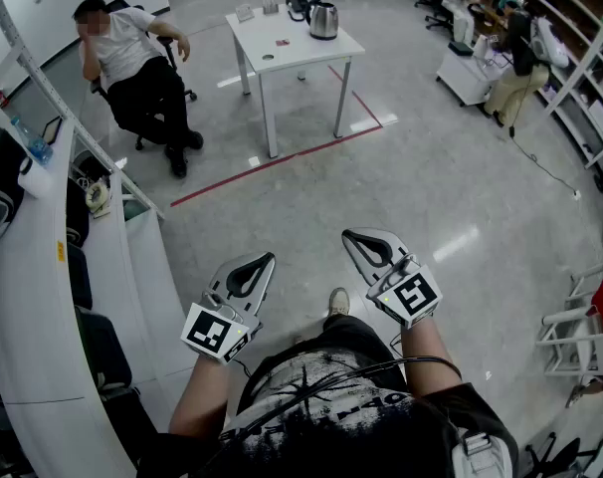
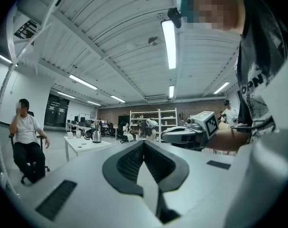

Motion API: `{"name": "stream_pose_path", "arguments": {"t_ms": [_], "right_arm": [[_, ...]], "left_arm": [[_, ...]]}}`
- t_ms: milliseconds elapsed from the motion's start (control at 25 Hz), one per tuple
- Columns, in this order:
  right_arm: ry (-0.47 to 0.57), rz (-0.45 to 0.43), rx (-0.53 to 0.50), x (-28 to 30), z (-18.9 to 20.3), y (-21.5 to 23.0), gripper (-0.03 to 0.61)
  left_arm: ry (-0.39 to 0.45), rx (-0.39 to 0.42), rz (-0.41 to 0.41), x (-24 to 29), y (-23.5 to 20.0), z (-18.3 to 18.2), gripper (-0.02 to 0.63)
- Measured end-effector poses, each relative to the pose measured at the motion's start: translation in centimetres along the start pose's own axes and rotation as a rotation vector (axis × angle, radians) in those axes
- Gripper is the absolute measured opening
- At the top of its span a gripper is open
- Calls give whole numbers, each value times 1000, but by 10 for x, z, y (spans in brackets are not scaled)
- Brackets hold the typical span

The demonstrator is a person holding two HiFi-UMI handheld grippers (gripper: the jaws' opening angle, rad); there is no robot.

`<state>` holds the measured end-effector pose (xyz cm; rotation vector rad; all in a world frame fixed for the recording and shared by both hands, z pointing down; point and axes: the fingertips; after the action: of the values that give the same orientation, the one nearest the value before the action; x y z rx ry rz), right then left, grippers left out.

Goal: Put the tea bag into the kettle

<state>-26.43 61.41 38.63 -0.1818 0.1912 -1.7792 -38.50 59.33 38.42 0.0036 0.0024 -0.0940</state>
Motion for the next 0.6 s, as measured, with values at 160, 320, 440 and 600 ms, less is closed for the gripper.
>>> {"name": "stream_pose_path", "arguments": {"t_ms": [160, 320, 440, 600], "right_arm": [[-2, 5, 2, -2, -1, 1, 9], [9, -7, 2, -3, -7, -2, 9], [19, 1, 33, -8, -10, -1, 9], [28, 20, 11, -10, -12, -1, 9]], "left_arm": [[6, 3, 0, 1, 1, -1, 11], [7, 6, 1, -2, 3, -2, 11], [13, 11, 1, -4, 7, -3, 11], [15, 19, -1, -9, 9, -3, 11]]}}
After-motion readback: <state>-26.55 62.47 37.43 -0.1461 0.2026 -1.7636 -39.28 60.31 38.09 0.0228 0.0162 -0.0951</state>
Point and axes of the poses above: the fingertips, and each gripper's own axes: x forward along the fingers, y to its right, z out of its underside, and after that the axes turned 14 degrees about z, right-handed
